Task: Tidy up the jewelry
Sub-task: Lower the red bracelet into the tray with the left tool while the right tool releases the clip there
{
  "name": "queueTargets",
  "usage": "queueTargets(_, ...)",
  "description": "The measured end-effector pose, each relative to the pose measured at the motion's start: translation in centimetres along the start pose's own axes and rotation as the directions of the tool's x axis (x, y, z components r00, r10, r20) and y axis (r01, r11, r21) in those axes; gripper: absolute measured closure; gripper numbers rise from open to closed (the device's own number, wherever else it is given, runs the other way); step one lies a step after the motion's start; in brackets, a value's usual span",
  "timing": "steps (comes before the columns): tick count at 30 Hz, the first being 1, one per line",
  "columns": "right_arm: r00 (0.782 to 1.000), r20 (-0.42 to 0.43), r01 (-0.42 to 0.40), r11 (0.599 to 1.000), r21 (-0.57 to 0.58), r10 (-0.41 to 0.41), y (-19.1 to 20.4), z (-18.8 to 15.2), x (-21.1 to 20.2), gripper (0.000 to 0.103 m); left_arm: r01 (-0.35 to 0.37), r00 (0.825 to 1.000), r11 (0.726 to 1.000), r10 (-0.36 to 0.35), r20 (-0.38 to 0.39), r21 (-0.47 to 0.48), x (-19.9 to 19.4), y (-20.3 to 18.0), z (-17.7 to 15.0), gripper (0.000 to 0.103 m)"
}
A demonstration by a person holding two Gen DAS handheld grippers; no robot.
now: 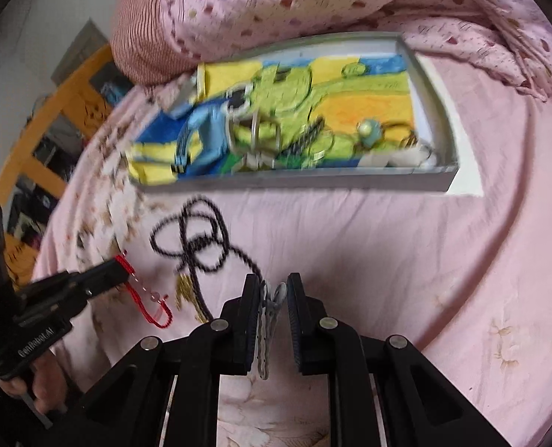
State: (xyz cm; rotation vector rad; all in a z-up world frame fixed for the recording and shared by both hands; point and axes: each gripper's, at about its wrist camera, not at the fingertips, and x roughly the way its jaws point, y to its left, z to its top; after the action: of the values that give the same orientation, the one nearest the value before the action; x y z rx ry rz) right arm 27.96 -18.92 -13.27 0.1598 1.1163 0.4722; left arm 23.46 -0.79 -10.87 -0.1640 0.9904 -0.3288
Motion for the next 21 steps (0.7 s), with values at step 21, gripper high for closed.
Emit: queueTargets(21, 0.937, 0.348, -0.024, 0.992, 0.127, -0.022, -7.0, 10.3, -1.9, 0.088, -0.033, 0.995, 0.998, 0.039, 0.096, -0.06, 5.8, -1.0, 13.9, 0.102)
